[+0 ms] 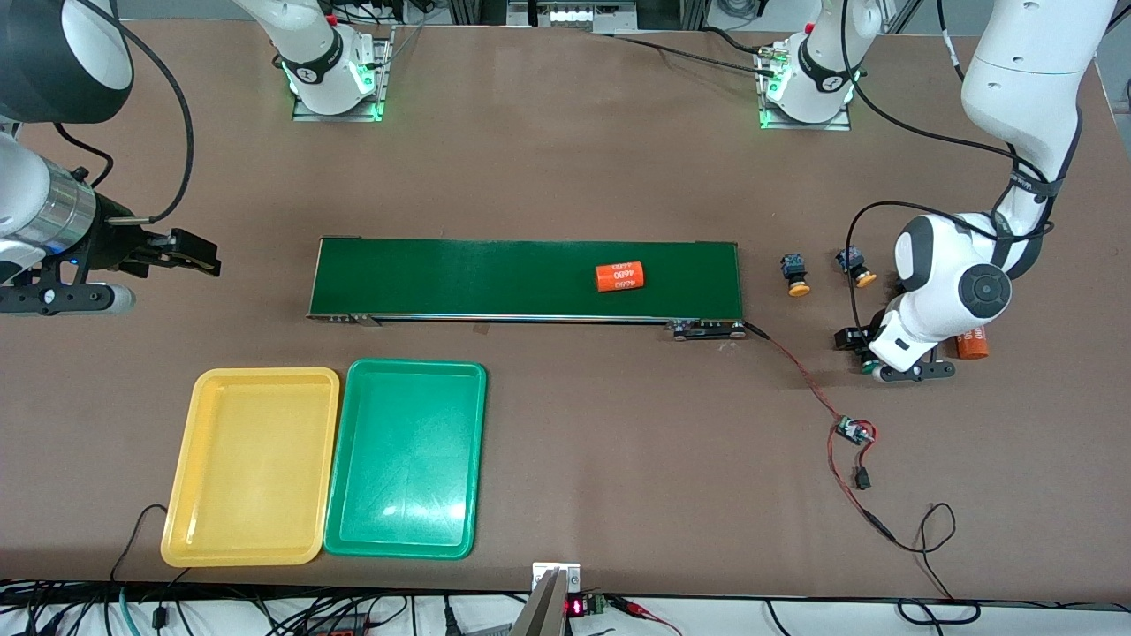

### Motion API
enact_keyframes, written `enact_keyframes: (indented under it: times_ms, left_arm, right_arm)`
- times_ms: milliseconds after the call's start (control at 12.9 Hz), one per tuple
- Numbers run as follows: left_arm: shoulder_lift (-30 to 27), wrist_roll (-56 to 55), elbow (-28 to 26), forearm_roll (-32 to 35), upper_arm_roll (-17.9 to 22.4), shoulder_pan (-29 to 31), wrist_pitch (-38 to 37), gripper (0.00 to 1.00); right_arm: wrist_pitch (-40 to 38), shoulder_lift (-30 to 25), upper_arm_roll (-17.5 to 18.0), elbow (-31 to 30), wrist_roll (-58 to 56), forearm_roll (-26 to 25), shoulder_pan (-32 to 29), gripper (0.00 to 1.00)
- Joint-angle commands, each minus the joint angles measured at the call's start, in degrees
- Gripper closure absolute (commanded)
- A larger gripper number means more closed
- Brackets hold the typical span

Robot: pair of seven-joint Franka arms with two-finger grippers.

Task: Sort buttons by color to trays
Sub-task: 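Place the green button onto the conveyor belt with the left gripper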

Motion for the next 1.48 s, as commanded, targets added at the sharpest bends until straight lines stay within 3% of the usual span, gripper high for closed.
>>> enact_keyframes:
  times_ms: [0,311,544,778,933,1244,1322,1400]
  left_arm:
    - [-3.38,0.11,0.04,-0.49,0.00,-0.95,-4.64,0.89]
    - [-8.13,-0.15,4.86,-0.75,-6.23,-1.13,-18.88,0.89]
    - [-10.59,-1.03,6.54,-1.63,-14.83,-1.39,-26.19,0.88]
    - [-10.60,-11.10,5.84,-1.81,-22.66,-3.05,-26.12,0.87]
    - [-9.72,-17.35,4.79,-1.81,-25.66,-4.90,-25.16,0.87]
    - [-9.02,-20.89,-3.38,-1.72,-28.22,-5.70,-11.99,0.85]
    - [-8.93,-21.24,-3.56,-1.81,-28.22,-5.87,-11.44,0.75]
    - [-9.10,-21.25,-3.30,-1.81,-28.22,-5.87,-11.44,0.28]
  right_arm:
    - [-0.24,-0.47,-0.04,-0.38,-0.78,-0.14,0.03,0.00]
    - [-0.24,-0.47,-0.04,-0.38,-0.69,-0.14,0.03,0.00]
    - [-0.24,-0.47,-0.04,-0.38,-0.78,-0.14,-0.15,0.00]
    - [-0.24,-0.47,-0.04,-0.38,-0.78,-0.14,-0.15,0.00]
    - [-0.24,-0.47,-0.04,-0.38,-0.78,-0.14,-0.15,0.00]
    - [-0.24,-0.47,-0.04,-0.38,-0.69,-0.14,-0.15,0.00]
    - [-0.24,-0.47,-0.04,-0.38,-0.69,-0.14,-0.15,0.00]
    - [-0.24,-0.47,-0.04,-0.38,-0.69,-0.14,-0.15,0.00]
